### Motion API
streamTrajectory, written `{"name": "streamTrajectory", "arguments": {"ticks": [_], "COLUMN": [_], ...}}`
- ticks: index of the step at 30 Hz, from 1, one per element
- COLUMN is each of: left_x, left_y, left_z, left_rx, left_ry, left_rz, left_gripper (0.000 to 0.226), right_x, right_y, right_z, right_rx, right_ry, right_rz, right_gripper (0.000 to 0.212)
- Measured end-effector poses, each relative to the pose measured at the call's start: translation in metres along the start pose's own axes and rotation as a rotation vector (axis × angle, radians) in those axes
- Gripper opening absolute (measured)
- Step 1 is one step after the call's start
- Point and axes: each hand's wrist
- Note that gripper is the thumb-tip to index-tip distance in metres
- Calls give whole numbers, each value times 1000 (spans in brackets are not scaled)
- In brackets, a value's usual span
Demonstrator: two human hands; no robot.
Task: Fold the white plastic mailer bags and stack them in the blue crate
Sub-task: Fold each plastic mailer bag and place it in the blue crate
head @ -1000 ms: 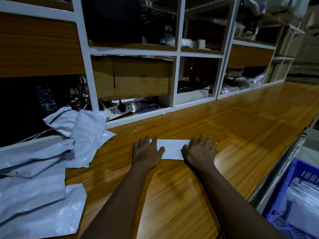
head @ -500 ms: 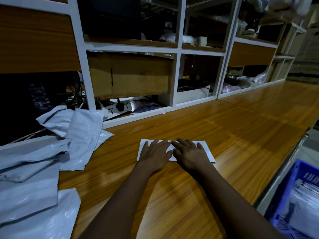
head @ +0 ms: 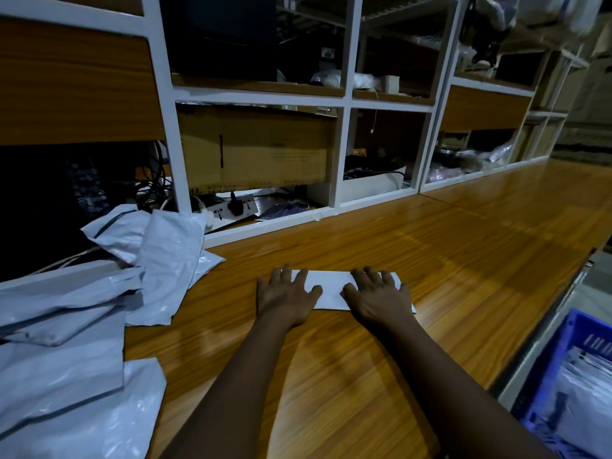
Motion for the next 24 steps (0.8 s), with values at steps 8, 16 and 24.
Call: {"name": "streamTrajectory", "arguments": {"ticks": [8, 16, 24], "left_x": [15, 11, -4], "left_y": [1, -1, 1], "left_z": [-3, -12, 1], "left_rx": [9, -388, -232], "left_ry": [-49, -230, -417], "left_rz": [-53, -58, -228], "left_gripper": [68, 57, 50], "right_x": [-32, -29, 1], "right_y": [10, 15, 30], "right_z": [-5, -15, 3], "right_rx": [51, -286, -135], "right_ry": [-229, 92, 246], "right_rz": [183, 277, 637], "right_gripper": [64, 42, 31]}}
Point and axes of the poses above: each hand's wrist, its own z-axis towards the middle knuckle, its own y-axis out of the back of the hand, x = y × z, and after that the axes turned 10 degrees about z, right-handed
